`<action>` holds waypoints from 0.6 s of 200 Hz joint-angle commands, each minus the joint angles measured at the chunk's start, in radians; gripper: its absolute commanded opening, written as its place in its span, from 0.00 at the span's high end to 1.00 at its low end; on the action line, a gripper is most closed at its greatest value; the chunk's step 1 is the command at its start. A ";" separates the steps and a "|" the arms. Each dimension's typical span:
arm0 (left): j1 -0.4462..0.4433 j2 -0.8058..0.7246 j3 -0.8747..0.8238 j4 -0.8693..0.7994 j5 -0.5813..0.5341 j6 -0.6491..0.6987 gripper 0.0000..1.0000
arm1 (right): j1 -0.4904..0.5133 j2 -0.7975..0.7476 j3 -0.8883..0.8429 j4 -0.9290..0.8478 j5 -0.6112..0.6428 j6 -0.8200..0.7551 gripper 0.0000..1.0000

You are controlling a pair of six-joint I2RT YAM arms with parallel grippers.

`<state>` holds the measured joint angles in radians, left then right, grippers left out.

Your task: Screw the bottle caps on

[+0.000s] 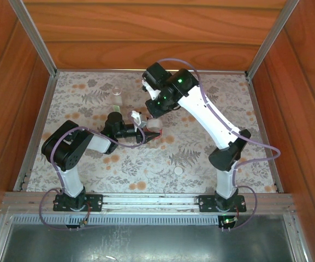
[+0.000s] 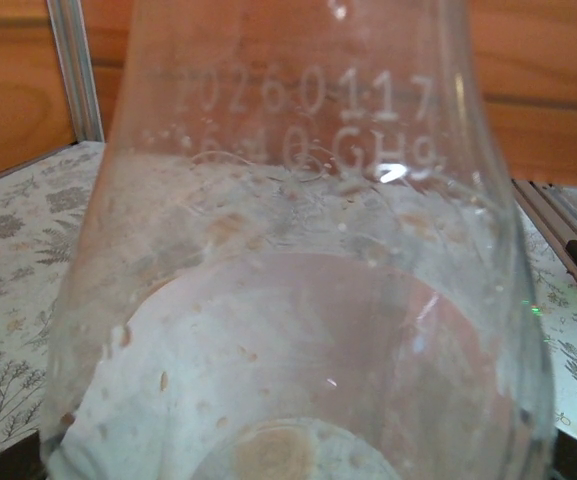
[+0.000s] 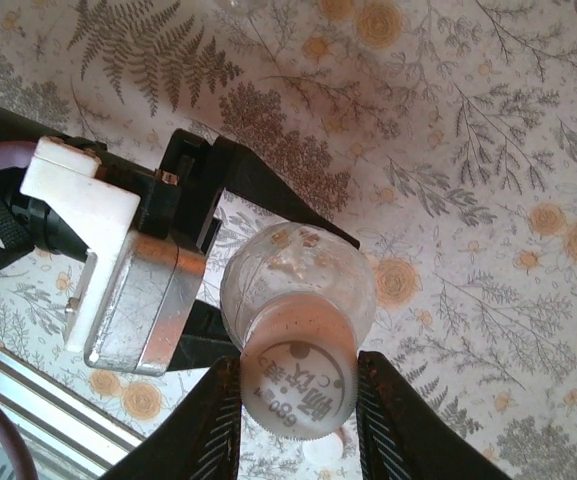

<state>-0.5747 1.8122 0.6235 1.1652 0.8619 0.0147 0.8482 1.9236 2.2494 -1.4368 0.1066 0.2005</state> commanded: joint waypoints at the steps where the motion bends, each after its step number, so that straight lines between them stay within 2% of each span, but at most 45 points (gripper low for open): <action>1: -0.008 0.023 -0.006 -0.062 0.013 -0.002 0.33 | 0.008 -0.006 -0.167 0.097 -0.110 0.001 0.74; 18: -0.008 0.019 -0.008 -0.062 0.014 -0.003 0.33 | 0.005 -0.030 -0.225 0.154 -0.140 -0.011 0.74; 50: -0.007 0.020 -0.010 -0.062 0.015 -0.005 0.33 | 0.005 -0.015 -0.224 0.136 -0.150 -0.040 0.74; 87: -0.008 0.021 -0.001 -0.062 -0.010 -0.006 0.33 | 0.014 0.056 -0.121 0.001 -0.090 -0.015 0.73; 120: -0.007 0.023 0.012 -0.062 -0.056 -0.004 0.33 | 0.026 0.040 -0.137 0.017 -0.052 0.050 0.74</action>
<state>-0.5636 1.8118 0.6228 1.1664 0.8349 -0.0021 0.8398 1.8973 2.1777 -1.3186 0.1020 0.1822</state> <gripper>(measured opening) 0.674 0.309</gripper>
